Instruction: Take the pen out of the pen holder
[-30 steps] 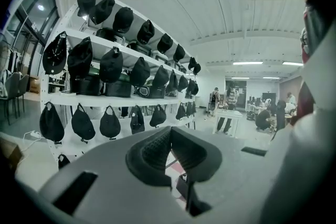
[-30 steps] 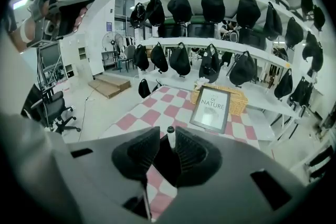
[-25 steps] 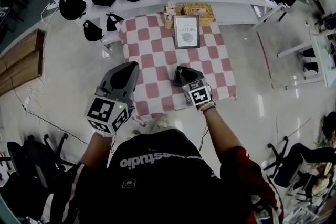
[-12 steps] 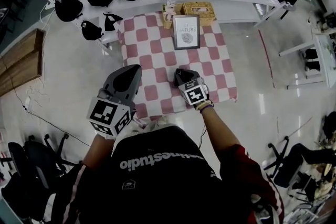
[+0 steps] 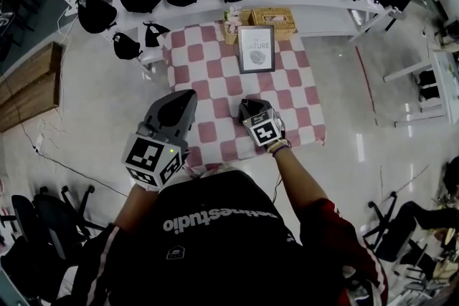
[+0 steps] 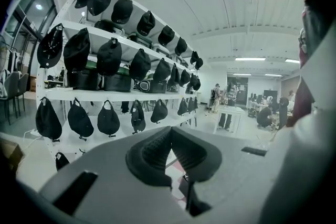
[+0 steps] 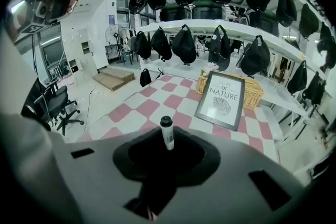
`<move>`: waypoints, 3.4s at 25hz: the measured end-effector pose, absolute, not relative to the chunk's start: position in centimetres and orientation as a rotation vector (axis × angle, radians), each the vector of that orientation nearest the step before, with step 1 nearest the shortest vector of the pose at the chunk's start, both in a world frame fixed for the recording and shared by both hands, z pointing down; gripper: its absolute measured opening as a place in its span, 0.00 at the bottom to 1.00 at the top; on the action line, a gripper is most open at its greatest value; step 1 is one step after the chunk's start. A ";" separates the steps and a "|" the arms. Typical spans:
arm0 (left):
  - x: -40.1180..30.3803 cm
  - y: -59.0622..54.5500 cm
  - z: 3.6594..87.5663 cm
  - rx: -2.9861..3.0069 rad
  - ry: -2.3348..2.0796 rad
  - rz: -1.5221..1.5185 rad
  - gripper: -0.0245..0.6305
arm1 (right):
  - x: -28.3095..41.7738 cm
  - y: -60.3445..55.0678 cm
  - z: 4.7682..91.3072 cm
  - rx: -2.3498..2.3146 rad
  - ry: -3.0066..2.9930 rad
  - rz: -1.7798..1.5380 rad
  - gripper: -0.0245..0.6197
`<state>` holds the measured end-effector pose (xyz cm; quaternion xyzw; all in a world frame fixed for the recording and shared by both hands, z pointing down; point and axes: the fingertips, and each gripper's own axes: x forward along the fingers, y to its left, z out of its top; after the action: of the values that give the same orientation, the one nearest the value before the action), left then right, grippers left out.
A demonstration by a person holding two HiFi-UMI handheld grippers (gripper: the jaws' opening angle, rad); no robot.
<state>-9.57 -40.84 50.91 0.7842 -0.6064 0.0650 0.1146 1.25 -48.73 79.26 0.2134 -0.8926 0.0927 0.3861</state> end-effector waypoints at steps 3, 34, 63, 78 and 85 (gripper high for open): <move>-9.7 -40.6 51.0 2.299 -1.784 0.192 0.04 | 1.3 -48.7 79.4 0.545 -2.273 0.225 0.15; -9.2 -38.8 47.5 2.418 -1.688 0.207 0.04 | 5.2 -50.0 71.8 0.901 -2.320 0.425 0.15; -10.4 -37.1 44.7 2.577 -1.526 0.034 0.04 | 5.1 -41.7 55.9 1.224 -2.421 0.372 0.15; -13.2 -29.7 43.4 2.589 -1.502 -0.019 0.04 | 3.5 -32.9 49.2 1.348 -2.532 0.414 0.15; -13.8 -27.2 41.9 2.648 -1.476 -0.038 0.04 | 4.2 -29.0 46.1 1.443 -2.546 0.383 0.15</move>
<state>-13.79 -27.20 41.90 0.8720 -0.4862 -0.0126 0.0548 4.20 -29.03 46.10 0.4867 -0.8587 0.1291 0.0951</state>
